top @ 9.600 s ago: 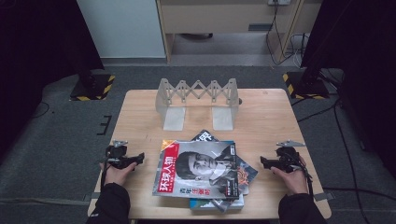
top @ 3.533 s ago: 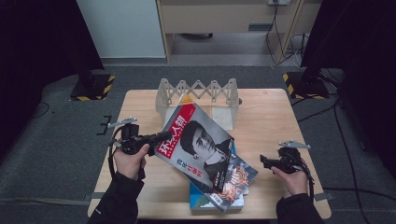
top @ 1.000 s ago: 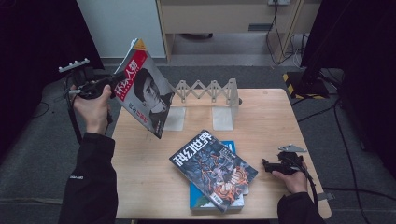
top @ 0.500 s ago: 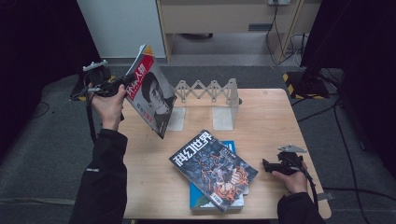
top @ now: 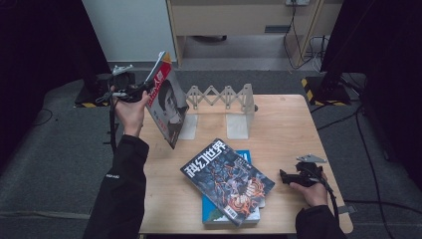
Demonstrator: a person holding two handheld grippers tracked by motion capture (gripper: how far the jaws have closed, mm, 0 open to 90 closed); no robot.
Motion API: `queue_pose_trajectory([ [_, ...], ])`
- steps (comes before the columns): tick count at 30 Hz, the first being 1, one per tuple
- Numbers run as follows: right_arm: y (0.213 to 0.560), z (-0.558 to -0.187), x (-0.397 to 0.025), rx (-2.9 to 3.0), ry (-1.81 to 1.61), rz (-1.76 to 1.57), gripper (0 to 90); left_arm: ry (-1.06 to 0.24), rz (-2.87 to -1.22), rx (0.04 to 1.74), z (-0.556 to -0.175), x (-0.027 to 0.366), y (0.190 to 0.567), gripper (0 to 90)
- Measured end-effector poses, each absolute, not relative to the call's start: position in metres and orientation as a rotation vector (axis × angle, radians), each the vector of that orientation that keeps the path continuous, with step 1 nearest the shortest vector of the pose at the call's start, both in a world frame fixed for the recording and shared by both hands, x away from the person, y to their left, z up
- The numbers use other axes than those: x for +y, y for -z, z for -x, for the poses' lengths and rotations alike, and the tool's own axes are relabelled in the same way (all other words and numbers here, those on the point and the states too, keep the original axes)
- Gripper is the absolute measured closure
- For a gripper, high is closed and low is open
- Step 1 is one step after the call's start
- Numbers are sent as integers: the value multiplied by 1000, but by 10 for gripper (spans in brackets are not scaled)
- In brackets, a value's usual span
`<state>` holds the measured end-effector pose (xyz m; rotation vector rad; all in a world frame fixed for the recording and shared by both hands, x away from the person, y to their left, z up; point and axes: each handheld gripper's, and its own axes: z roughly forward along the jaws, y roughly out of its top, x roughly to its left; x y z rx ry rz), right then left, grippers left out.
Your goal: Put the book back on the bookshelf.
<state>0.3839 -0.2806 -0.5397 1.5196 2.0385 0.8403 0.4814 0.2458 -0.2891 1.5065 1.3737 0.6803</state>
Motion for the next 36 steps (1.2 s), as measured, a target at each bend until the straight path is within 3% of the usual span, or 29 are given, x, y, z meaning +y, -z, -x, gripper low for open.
queue_pose_trajectory([
  [16, 540, -384, -280, 2036, -839, -1518, 12, -828, -1581, 1382, -485, 219, 301, 862],
  [36, 540, -384, -280, 2036, -840, -1524, 12, -803, -1587, 1396, -482, 221, 320, 859],
])
